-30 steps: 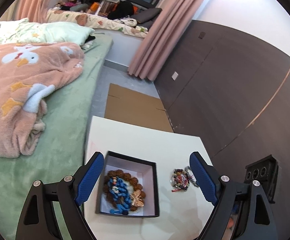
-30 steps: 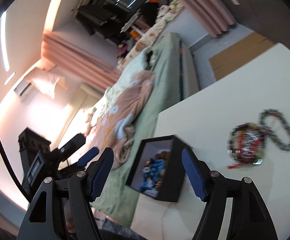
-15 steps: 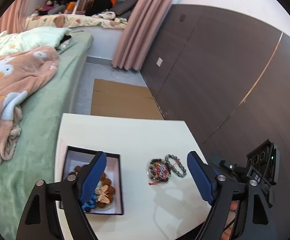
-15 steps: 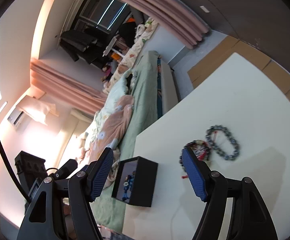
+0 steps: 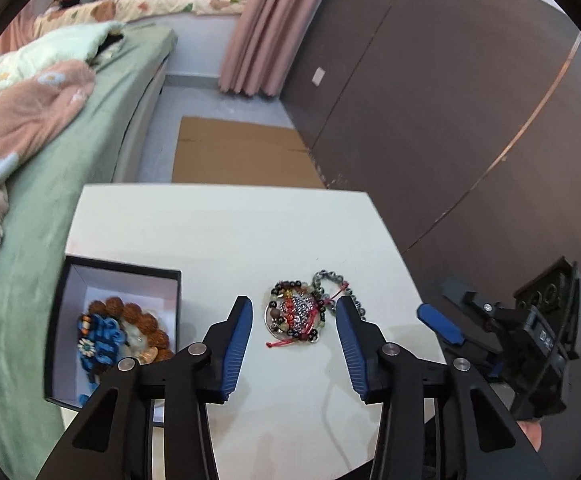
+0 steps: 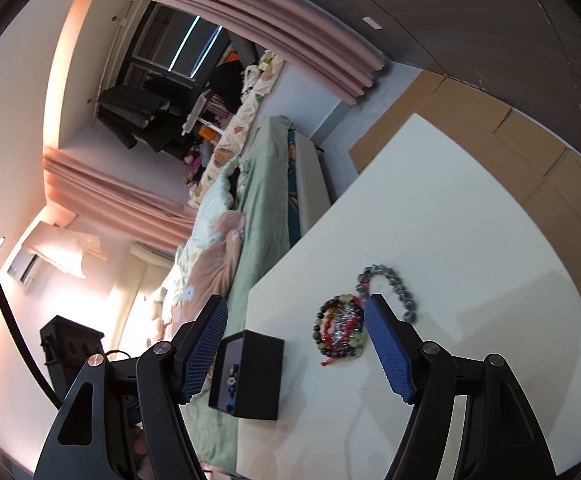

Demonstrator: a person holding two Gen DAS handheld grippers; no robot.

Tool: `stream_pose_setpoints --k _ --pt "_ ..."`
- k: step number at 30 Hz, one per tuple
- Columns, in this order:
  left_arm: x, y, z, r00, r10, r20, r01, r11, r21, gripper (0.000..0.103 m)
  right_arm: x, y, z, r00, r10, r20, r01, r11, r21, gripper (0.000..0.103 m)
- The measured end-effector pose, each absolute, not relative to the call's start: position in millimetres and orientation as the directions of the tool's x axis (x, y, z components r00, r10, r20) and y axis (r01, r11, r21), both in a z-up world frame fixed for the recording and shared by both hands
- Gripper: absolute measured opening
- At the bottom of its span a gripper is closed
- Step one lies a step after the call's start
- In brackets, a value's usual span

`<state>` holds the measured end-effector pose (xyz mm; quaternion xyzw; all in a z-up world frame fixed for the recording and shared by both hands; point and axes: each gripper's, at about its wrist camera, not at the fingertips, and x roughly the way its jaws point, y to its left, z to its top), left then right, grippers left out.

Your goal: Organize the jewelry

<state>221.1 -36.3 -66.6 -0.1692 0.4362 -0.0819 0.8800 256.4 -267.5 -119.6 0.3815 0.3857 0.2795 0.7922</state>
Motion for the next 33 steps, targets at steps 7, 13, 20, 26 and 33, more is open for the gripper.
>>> stream_pose_setpoints --k 7,13,20,26,33 --pt "242.5 -51.6 -96.1 0.546 -0.285 -0.788 -0.045 0.929 -0.368 0.03 262.6 -283.5 -134.4 0.556 0.7 -0.447 -0.058 0.569 0.82 0.072" --pt "257.6 -63.1 -116.4 0.511 -0.263 -0.818 -0.068 0.937 -0.344 0.025 264.4 -291.2 -137.1 0.566 0.684 -0.461 -0.041 0.581 0.813 0.072" --pt "270.6 -66.5 -137.6 0.485 -0.21 -0.849 -0.117 0.946 -0.301 0.022 265.6 -290.4 -140.1 0.56 0.67 -0.488 -0.025 0.603 0.798 0.072" --pt "278.8 -67.7 -151.1 0.47 -0.185 -0.863 -0.141 0.949 -0.281 0.018 267.7 -285.1 -141.5 0.547 0.67 -0.502 -0.024 0.612 0.791 0.072" --pt "277.0 -66.5 -145.1 0.486 -0.243 -0.839 -0.107 0.937 -0.333 0.01 270.5 -278.3 -143.7 0.533 0.658 -0.531 -0.02 0.638 0.77 0.072"
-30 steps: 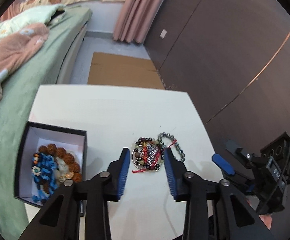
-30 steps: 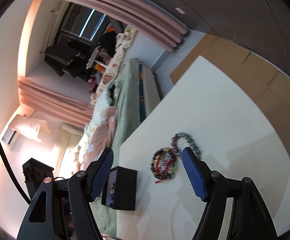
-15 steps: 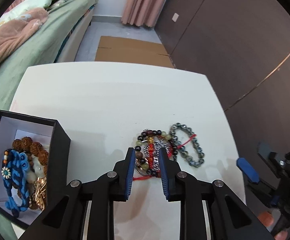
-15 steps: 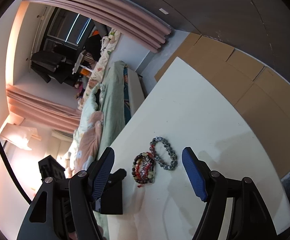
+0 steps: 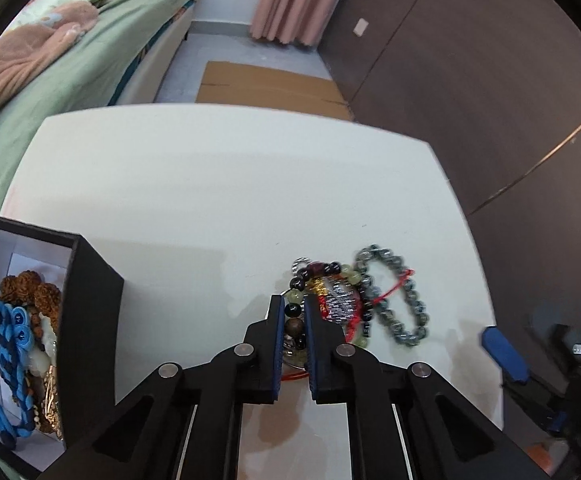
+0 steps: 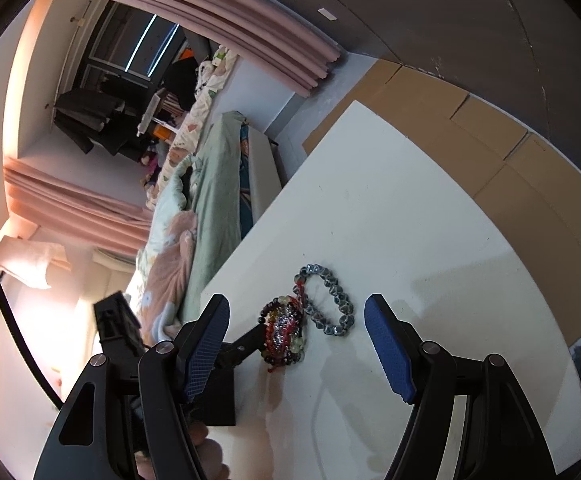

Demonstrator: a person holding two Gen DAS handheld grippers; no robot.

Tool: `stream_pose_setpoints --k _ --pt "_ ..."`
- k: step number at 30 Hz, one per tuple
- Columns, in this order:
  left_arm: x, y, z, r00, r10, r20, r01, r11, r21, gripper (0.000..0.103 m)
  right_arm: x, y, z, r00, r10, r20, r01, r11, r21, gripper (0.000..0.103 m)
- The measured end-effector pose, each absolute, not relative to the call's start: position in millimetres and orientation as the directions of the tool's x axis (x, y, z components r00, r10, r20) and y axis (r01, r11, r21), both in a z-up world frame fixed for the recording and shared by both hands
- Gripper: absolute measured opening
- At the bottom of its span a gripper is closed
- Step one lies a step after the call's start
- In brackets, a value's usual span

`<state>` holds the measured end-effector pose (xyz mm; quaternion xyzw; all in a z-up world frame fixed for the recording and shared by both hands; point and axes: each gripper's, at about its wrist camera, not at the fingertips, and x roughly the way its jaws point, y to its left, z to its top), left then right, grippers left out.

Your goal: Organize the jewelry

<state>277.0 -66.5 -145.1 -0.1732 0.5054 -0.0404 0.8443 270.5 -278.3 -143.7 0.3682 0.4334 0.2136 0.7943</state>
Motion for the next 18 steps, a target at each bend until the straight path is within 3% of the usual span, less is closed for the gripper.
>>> stream_pose_setpoints --k 5,10,18 --pt "266.8 -69.3 -112.9 0.536 -0.281 -0.796 -0.027 0.937 -0.349 0.01 273.0 -276.1 -147.1 0.536 0.631 -0.561 -0.004 0.666 0.746 0.067" --pt "259.2 -68.4 -86.6 0.564 -0.307 -0.767 0.015 0.932 -0.362 0.01 274.2 -271.2 -148.1 0.536 0.596 -0.598 0.001 0.707 0.707 0.054" --pt "243.2 -48.9 -62.4 0.598 -0.293 -0.746 0.032 0.939 -0.343 0.01 277.6 -247.7 -146.6 0.534 0.462 -0.708 -0.021 0.844 0.535 0.042"
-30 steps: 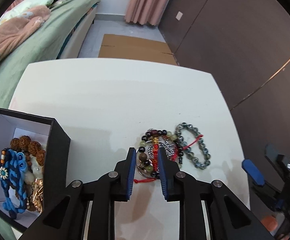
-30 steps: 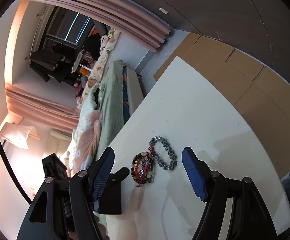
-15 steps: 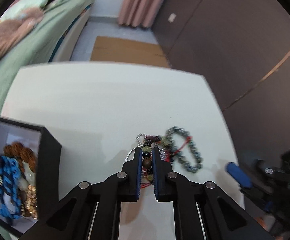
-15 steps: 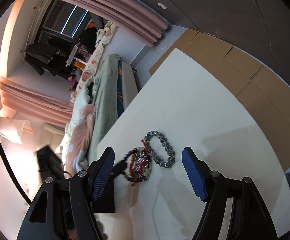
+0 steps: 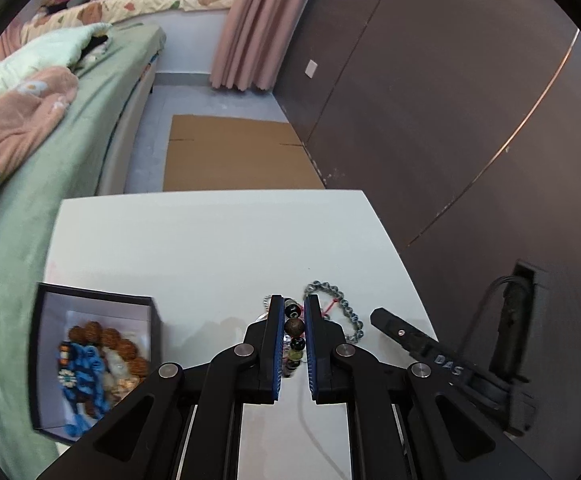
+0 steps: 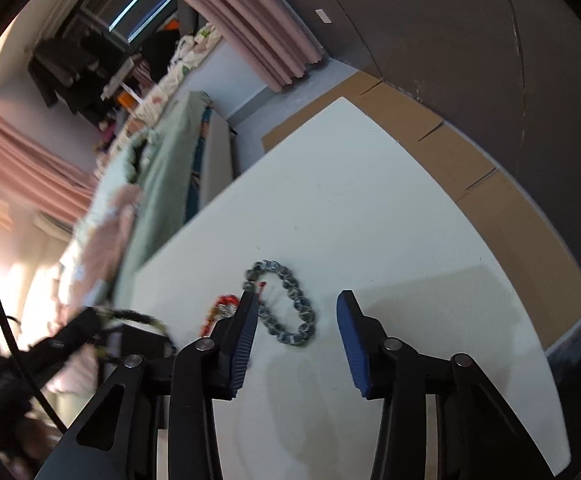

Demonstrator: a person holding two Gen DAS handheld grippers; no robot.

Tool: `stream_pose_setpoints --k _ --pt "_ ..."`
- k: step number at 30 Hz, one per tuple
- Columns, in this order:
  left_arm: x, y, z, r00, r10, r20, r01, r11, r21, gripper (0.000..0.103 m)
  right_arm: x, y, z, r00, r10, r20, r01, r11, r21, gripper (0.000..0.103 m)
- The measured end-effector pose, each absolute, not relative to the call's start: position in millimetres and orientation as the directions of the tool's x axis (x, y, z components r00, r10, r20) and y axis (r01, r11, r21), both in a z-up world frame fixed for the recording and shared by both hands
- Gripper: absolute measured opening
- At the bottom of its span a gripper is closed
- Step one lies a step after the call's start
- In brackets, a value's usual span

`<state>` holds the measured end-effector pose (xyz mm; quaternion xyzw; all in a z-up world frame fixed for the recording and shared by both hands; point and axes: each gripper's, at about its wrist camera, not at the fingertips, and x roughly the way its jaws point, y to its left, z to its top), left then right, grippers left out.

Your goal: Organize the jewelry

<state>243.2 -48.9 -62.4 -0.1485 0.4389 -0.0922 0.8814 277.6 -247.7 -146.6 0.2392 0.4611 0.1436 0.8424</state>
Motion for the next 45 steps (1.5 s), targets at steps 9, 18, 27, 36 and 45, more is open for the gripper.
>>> stream_pose_setpoints --k 9,18,27,36,45 --pt "226.2 -20.0 -43.7 0.629 -0.255 -0.735 0.0 0.945 -0.328 0.01 279.2 -231.1 -139.6 0.546 0.368 -0.753 -0.052 0.912 0.408 0.042" --pt "202.0 19.1 -20.5 0.671 -0.183 -0.718 -0.076 0.947 -0.312 0.01 283.1 -200.5 -148.4 0.523 0.166 -0.836 -0.098 0.986 0.134 0.031" --pt "180.4 43.7 -4.9 0.695 -0.117 -0.709 -0.141 0.946 -0.293 0.01 270.0 -214.7 -132.7 0.526 0.276 -0.804 -0.088 0.959 0.271 0.01" --pt "173.2 57.5 2.0 0.71 -0.095 -0.698 -0.162 0.942 -0.293 0.01 252.4 -224.5 -92.3 0.579 0.534 -0.616 -0.158 0.814 0.559 0.01" --pt "184.2 64.7 -20.9 0.641 -0.182 -0.745 -0.169 0.914 -0.369 0.031 243.4 -214.8 -79.1 0.578 0.656 -0.486 -0.224 0.7 0.678 0.01"
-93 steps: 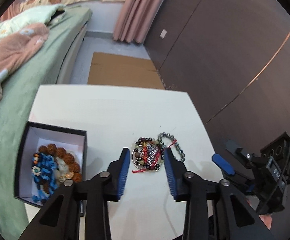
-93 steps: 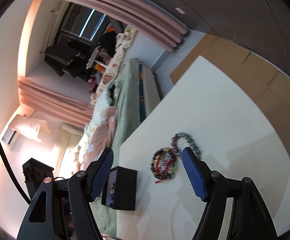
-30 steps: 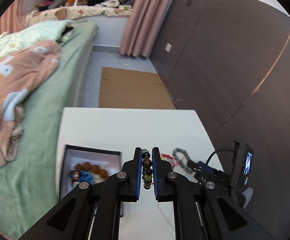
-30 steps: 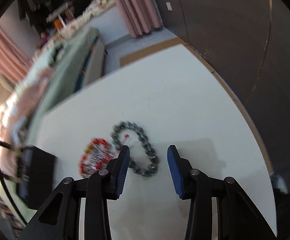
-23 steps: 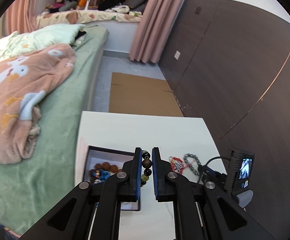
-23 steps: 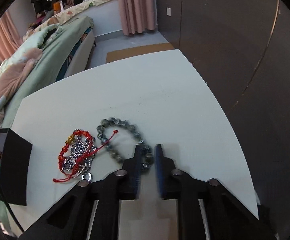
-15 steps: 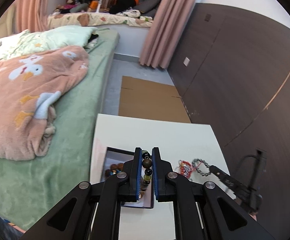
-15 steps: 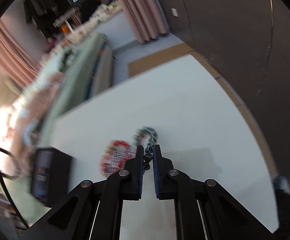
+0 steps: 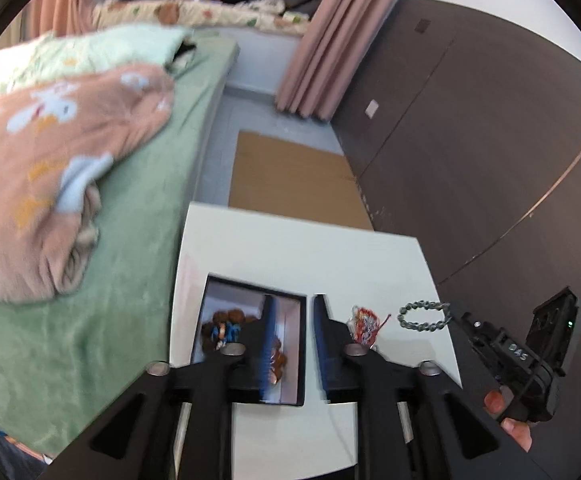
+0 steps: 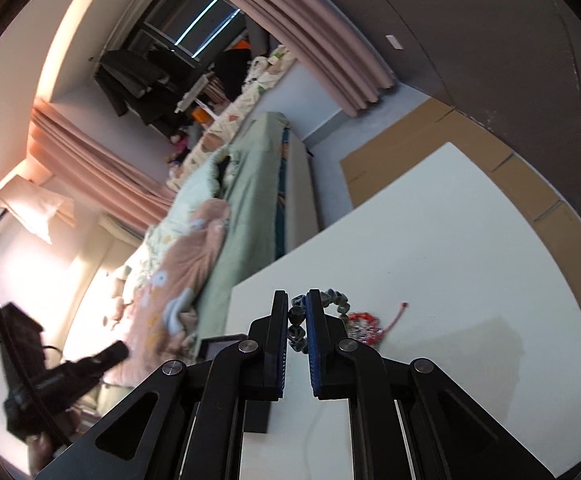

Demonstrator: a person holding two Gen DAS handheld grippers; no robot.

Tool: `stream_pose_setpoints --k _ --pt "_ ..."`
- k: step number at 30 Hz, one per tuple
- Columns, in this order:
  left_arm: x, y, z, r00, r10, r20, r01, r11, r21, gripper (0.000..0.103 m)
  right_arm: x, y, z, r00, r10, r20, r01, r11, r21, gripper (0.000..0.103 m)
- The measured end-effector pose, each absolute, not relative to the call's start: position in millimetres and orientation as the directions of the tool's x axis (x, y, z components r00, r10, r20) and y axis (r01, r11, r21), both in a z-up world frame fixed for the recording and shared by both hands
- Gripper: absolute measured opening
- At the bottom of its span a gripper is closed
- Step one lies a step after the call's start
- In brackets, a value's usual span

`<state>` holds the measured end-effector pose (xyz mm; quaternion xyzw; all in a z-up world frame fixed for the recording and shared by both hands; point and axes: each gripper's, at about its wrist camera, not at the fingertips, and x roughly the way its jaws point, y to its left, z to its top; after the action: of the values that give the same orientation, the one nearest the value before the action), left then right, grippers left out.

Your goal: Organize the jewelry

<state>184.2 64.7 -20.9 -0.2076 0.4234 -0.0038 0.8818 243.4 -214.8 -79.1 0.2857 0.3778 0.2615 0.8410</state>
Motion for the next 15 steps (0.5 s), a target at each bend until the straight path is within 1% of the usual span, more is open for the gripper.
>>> stream_pose_setpoints --k 2,4,10,15 --pt "181.9 69.5 -23.3 0.645 -0.176 -0.743 -0.182 0.91 -0.373 0.059 243.7 -208.7 -77.0 0.567 0.678 -0.467 -0.247 0.681 0.69 0.01" --pt "178.3 72.9 -22.5 0.661 -0.158 -0.733 -0.189 0.911 -0.367 0.069 244.5 -198.1 -73.1 0.552 0.706 -0.444 -0.28 0.658 0.699 0.011" --pt "169.5 86.2 -27.1 0.662 -0.158 -0.732 -0.198 0.906 -0.375 0.07 240.1 -167.7 -64.1 0.504 0.773 -0.385 -0.365 0.595 0.716 0.01" --pt "161.9 97.2 -27.4 0.673 -0.143 -0.726 -0.217 0.9 -0.378 0.07 236.0 -132.4 -59.1 0.455 0.806 -0.38 -0.418 0.569 0.708 0.01"
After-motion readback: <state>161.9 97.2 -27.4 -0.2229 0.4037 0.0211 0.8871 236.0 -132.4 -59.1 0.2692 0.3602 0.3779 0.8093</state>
